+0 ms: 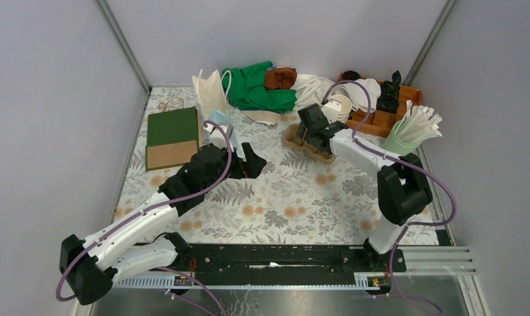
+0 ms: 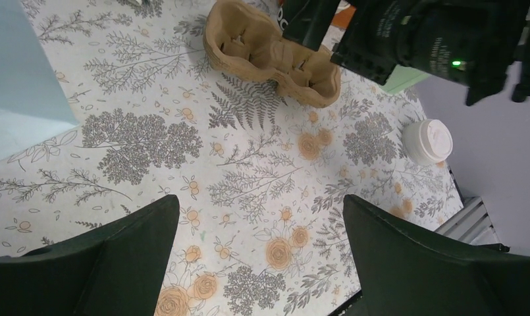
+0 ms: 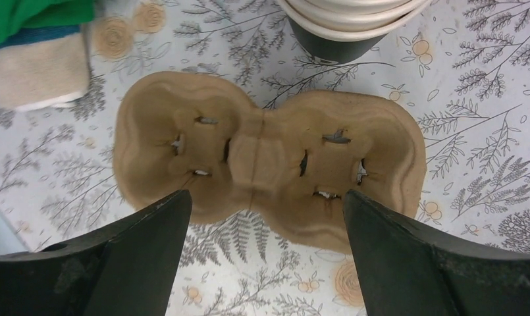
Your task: Pack the takeout coffee
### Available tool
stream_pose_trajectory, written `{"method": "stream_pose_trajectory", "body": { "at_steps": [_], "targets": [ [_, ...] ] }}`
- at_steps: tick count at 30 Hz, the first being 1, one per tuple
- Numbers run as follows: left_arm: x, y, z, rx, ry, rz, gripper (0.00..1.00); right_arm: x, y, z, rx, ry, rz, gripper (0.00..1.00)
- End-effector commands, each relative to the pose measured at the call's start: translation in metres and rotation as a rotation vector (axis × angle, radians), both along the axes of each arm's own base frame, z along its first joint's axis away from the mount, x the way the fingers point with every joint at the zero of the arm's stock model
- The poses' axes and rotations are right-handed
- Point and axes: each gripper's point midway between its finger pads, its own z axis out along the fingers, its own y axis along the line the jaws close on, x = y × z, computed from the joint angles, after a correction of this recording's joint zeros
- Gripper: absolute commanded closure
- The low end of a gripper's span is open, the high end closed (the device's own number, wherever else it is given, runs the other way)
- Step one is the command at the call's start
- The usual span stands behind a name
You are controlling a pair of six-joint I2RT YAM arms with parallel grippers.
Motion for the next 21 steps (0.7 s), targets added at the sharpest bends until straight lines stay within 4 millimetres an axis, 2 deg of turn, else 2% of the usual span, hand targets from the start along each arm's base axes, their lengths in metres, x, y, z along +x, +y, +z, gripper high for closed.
{"method": "stream_pose_trajectory", "body": {
  "at_steps": [1,7,13,16,21],
  "targets": [
    [0.007,0.004,0.022,-0.055,-0.109,0.035,0.01,0.026,-0.007,0.006,0.024,-0.064,-0.124,0.09],
    [0.007,0.014,0.009,-0.031,-0.092,0.075,0.01,0.031,-0.001,-0.024,0.024,-0.018,-0.132,0.10],
    [0.006,0.017,0.002,-0.014,-0.084,0.078,0.01,0.033,0.000,-0.044,0.000,0.017,-0.134,0.13],
    [0.006,0.017,-0.001,-0.004,-0.080,0.078,0.01,0.032,0.001,-0.051,0.000,0.030,-0.135,0.20],
    [0.005,0.017,-0.006,0.004,-0.070,0.073,0.01,0.022,-0.002,-0.047,-0.005,0.052,-0.119,0.39]
  ]
}}
